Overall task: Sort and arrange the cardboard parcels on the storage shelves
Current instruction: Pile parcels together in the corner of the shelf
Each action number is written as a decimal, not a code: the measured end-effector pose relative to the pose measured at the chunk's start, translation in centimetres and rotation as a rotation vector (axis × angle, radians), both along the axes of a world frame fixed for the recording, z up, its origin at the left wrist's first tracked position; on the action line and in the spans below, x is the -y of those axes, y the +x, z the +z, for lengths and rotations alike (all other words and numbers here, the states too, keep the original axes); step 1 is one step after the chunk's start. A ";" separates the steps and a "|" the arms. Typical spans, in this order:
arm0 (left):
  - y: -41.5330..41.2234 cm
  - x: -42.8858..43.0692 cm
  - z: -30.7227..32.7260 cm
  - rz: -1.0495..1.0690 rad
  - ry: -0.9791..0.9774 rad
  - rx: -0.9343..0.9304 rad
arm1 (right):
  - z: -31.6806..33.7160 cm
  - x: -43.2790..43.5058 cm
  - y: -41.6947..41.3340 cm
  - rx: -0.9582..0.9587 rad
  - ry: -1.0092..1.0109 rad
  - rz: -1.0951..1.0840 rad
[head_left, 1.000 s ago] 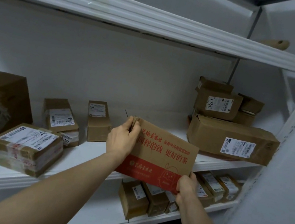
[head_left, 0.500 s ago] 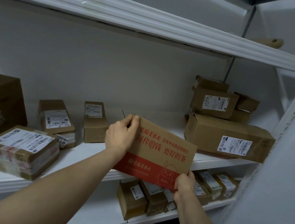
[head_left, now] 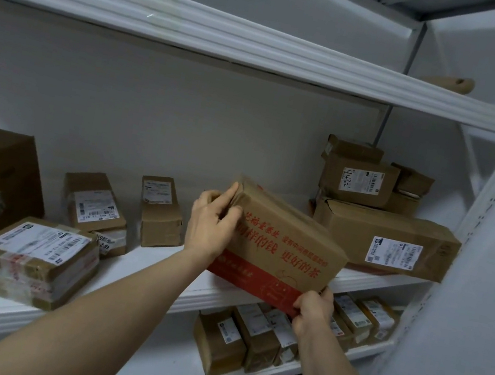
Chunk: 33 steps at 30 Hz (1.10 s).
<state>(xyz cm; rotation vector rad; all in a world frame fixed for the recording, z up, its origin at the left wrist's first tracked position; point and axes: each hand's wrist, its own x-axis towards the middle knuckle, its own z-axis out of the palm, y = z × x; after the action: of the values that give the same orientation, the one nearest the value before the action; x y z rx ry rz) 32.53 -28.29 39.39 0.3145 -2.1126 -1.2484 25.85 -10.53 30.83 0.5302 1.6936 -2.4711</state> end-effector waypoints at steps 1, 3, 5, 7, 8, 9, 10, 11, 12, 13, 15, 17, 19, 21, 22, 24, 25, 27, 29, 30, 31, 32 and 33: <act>-0.2 0.3 -0.2 0.013 0.000 0.016 | 0.0 0.1 -0.1 -0.008 -0.008 -0.001; -0.3 0.9 -0.4 0.041 -0.017 0.042 | -0.1 0.3 -0.2 -0.016 -0.016 -0.006; -0.7 1.5 -0.7 0.057 0.009 0.058 | -0.2 0.6 -0.5 -0.027 -0.025 -0.017; -1.0 1.8 -1.1 0.065 0.084 0.088 | -0.1 0.8 -0.5 -0.026 -0.044 -0.025; -1.3 1.9 -1.3 0.051 0.117 0.105 | -0.2 0.9 -0.5 -0.020 -0.061 -0.029; -1.6 2.1 -1.6 0.038 0.146 0.121 | -0.2 1.0 -0.6 -0.013 -0.080 -0.032; -2.0 2.4 -1.8 0.041 0.173 0.155 | -0.1 1.2 -0.6 -0.005 -0.097 -0.037; -2.4 2.7 -2.0 0.066 0.194 0.200 | 0.0 1.2 -0.6 0.005 -0.103 -0.042; -2.9 3.0 -2.2 0.102 0.211 0.243 | 0.2 1.2 -0.6 0.011 -0.111 -0.044; -3.5 3.4 -2.3 0.139 0.227 0.276 | 0.5 1.3 -0.7 0.015 -0.128 -0.046; -4.8 4.1 -2.5 0.175 0.238 0.333 | 1.1 1.5 -0.7 0.012 -0.194 -0.070; -6.3 5.0 -2.7 0.179 0.222 0.378 | 1.1 1.7 -1.3 -0.003 -0.206 -0.103; -7.9 5.7 -3.0 0.138 0.237 0.389 | 0.6 2.2 -2.0 0.008 -0.143 -0.098; -9.1 6.0 -3.1 0.067 0.262 0.389 | 0.0 2.7 -2.5 0.017 -0.018 -0.106; -9.6 5.8 -3.2 0.041 0.273 0.407 | -0.2 2.9 -2.6 0.012 0.046 -0.110; -10.5 5.2 -3.5 0.011 0.333 0.459 | -0.3 3.1 -2.6 -0.023 0.139 -0.083; -11.0 4.9 -3.8 -0.014 0.394 0.474 | -0.2 3.2 -2.5 -0.054 0.183 -0.055; -11.6 3.6 -4.2 -0.100 0.541 0.494 | -0.2 3.3 -2.7 -0.120 0.282 0.018; -12.2 2.4 -4.3 -0.153 0.610 0.481 | -0.1 3.3 -3.2 -0.139 0.315 0.077; -12.5 2.1 -4.4 -0.157 0.628 0.470 | -0.1 3.2 -3.5 -0.131 0.303 0.104; -13.1 2.0 -4.4 -0.154 0.640 0.448 | -0.2 3.0 -4.3 -0.124 0.287 0.138; -13.3 2.0 -4.1 -0.161 0.644 0.432 | -0.2 2.8 -4.9 -0.124 0.269 0.169; -13.7 2.1 -3.8 -0.173 0.649 0.413 | -0.3 2.5 -5.8 -0.133 0.254 0.208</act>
<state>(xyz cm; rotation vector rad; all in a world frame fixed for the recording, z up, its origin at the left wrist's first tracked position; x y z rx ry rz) 18.79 -30.35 35.56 0.7334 -2.0260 -2.1122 20.07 -13.06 30.52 0.1998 2.0147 -2.2052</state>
